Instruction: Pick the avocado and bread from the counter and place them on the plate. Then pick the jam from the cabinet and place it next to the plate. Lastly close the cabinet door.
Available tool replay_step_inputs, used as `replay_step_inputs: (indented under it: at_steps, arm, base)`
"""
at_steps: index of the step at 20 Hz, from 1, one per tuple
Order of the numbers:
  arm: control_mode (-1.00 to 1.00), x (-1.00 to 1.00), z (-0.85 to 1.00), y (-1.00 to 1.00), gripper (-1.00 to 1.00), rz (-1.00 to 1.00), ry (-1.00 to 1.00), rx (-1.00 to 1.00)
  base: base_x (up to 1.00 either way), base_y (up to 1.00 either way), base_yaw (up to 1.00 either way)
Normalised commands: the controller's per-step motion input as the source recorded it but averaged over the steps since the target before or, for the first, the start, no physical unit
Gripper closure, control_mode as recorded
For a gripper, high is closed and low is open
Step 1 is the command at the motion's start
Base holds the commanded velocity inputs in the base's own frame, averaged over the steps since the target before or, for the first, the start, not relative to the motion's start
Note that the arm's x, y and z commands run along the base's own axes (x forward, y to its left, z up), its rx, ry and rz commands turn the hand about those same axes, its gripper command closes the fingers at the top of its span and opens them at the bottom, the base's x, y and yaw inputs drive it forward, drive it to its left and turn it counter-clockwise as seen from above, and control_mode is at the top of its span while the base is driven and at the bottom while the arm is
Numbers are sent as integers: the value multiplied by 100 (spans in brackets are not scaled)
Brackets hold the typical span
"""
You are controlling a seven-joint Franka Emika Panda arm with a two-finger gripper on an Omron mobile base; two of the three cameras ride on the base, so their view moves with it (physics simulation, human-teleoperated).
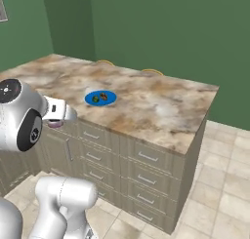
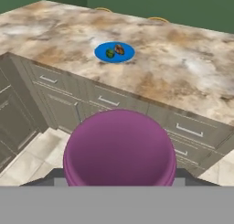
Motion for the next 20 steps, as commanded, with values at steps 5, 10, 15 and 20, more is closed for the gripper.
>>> replay_step_inputs:
  at_steps: [5,10,15,20]
  arm:
    - [100,0,0,0,100,0,0,0]
    - [100,0,0,0,100,0,0,0]
    - [100,0,0,0,100,0,0,0]
    - [100,0,0,0,100,0,0,0]
  base:
    - [63,20,-19]
    - [53,18,-18]
    - [50,19,-18]
    - [46,18,-17]
